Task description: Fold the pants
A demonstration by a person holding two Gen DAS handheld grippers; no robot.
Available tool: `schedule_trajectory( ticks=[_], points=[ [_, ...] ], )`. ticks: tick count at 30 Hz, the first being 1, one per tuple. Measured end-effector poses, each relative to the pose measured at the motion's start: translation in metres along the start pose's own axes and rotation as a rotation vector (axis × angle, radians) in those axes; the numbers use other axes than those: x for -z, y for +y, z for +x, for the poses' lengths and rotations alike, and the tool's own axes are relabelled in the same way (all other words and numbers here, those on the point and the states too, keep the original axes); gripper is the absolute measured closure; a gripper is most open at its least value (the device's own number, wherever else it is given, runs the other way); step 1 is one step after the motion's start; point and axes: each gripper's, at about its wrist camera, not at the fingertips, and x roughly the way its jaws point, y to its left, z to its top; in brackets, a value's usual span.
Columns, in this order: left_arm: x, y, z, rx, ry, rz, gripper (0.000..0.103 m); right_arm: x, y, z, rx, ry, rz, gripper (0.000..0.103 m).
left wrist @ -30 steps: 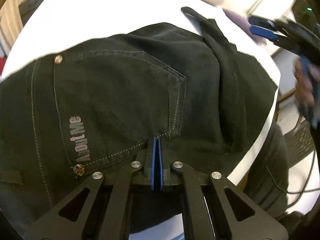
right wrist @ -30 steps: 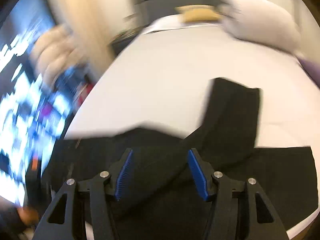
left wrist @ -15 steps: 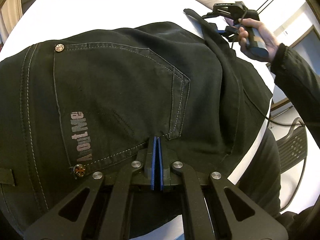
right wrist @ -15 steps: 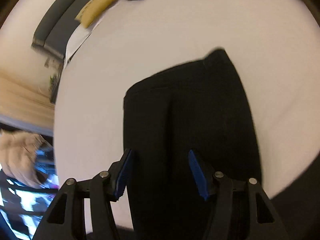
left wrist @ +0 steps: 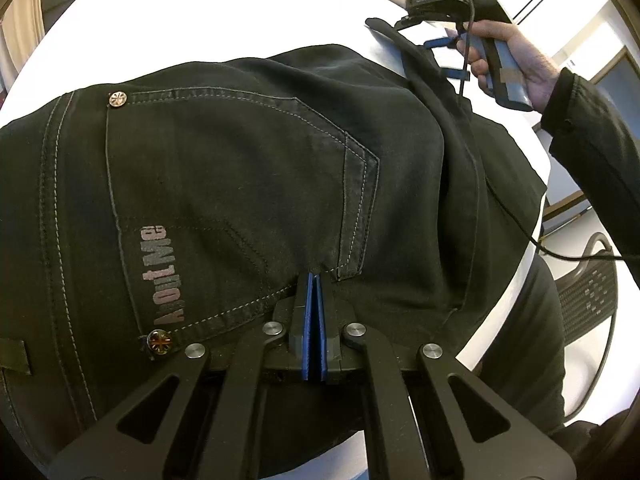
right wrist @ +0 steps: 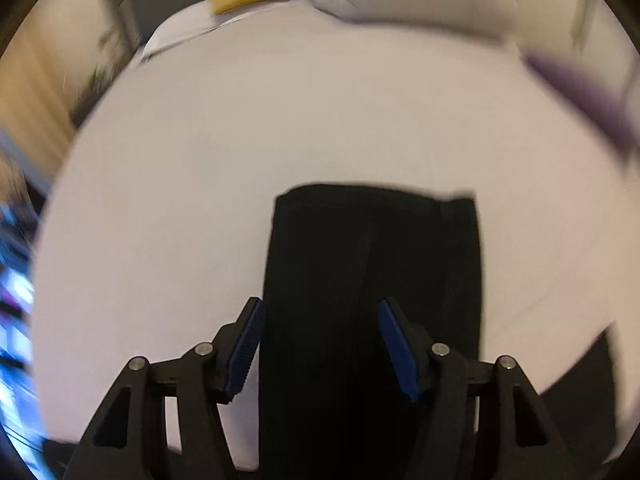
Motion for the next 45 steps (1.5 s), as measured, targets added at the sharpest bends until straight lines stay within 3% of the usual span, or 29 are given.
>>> schedule_trajectory(
  ticks=[2,6,9,10,15,16,19,22,23,28,34,39,42,45],
  points=[
    [0.0,0.0,-0.001,0.001,-0.002,-0.002,0.101,0.0,0.026,-0.002,0.083,-0.018,-0.111,0.039],
    [0.002,0.001,-0.002,0.004,-0.004,-0.003,0.101,0.008,0.066,0.022,0.334,0.003,-0.309,0.039],
    [0.002,0.001,-0.002,0.007,-0.006,-0.003,0.101,0.016,0.075,0.053,0.444,0.062,-0.372,0.042],
    [0.002,0.001,-0.002,0.007,-0.006,-0.003,0.101,0.016,0.078,0.056,0.469,0.043,-0.381,0.042],
    [0.002,0.001,-0.003,0.006,-0.007,-0.002,0.101,0.015,0.063,0.062,0.5,0.051,-0.39,0.078],
    [0.002,0.001,-0.003,0.005,-0.007,-0.002,0.101,0.017,0.066,0.063,0.505,0.057,-0.393,0.094],
    [0.002,-0.001,-0.004,0.0,-0.007,0.0,0.101,0.011,0.044,0.054,0.441,0.054,-0.31,0.097],
    [0.002,-0.003,-0.004,-0.01,-0.008,0.009,0.101,0.002,0.008,0.019,0.332,-0.022,-0.156,0.098],
    [0.002,-0.004,-0.004,-0.015,-0.007,0.016,0.101,0.001,-0.015,-0.003,0.258,-0.057,-0.063,0.098],
    [0.001,-0.009,-0.003,-0.028,-0.004,0.029,0.101,0.032,-0.12,-0.083,0.086,-0.188,0.25,0.098],
    [-0.002,-0.013,-0.001,-0.034,-0.002,0.026,0.101,0.136,-0.255,-0.137,-0.094,-0.308,0.659,0.098],
    [-0.003,-0.018,-0.001,-0.053,0.006,0.032,0.101,0.243,-0.34,-0.092,-0.257,-0.217,1.065,0.097],
    [-0.004,-0.021,0.0,-0.065,0.012,0.035,0.101,0.281,-0.346,-0.076,-0.356,-0.234,1.187,0.087],
    [-0.005,-0.024,0.0,-0.079,0.014,0.037,0.101,0.288,-0.347,-0.075,-0.454,-0.286,1.221,0.06]
  ],
)
